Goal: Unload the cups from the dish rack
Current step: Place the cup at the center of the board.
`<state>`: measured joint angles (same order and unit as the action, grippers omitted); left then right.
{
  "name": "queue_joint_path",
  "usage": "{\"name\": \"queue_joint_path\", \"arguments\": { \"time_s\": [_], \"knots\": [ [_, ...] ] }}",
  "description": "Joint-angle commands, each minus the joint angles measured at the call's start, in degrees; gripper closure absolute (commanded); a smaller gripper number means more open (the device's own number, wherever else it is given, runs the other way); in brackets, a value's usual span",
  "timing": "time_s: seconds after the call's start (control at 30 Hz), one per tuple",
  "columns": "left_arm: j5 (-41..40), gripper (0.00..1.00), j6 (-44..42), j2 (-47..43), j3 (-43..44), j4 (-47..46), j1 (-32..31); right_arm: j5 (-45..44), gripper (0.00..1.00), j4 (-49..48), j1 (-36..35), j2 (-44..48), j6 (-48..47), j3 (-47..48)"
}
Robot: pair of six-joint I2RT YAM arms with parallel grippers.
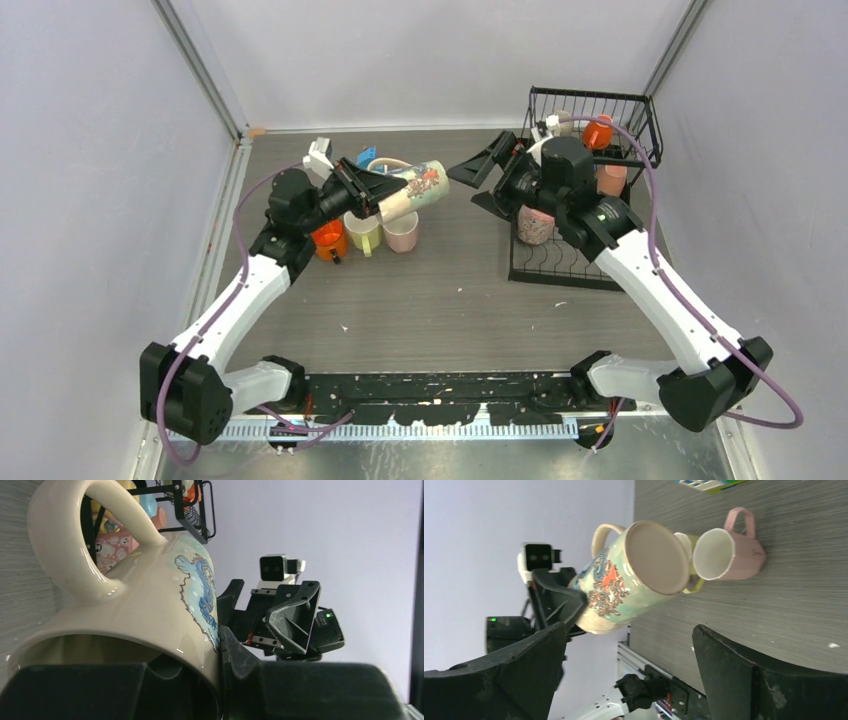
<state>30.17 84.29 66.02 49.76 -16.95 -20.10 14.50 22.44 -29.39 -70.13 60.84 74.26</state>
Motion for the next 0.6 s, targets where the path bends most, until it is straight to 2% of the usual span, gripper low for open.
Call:
{"name": "queue_joint_path", "arguments": {
  "time_s": [0.0,0.1,0.23,0.4,0.57],
  "knots": [
    [4.35,1.0,-10.82,-3.38,10.17,8.56,0.3,-7.96,0.0,7.61,0.3,4.53,-6.59,2.88],
    [6.03,1.0,-18.77,-0.91,16.96,20.73,0.17,-12.93,0.0,12.43,0.31,6.21,-9.43,4.15],
    [3.54,1.0,-30.05,3.42,27.23,38.1,-2.72,-20.27,0.0,17.18,0.3,9.0,-12.1,5.7],
    [-5.96,1.0,-41.55,10.72,39.27,54.11,-9.8,-28.01,0.0,22.47,0.32,11.65,-14.34,7.03],
    [-17.22,1.0,-51.19,19.99,50.06,65.23,-17.21,-32.72,0.0,25.83,0.32,14.06,-15.11,6.82]
  ]
}}
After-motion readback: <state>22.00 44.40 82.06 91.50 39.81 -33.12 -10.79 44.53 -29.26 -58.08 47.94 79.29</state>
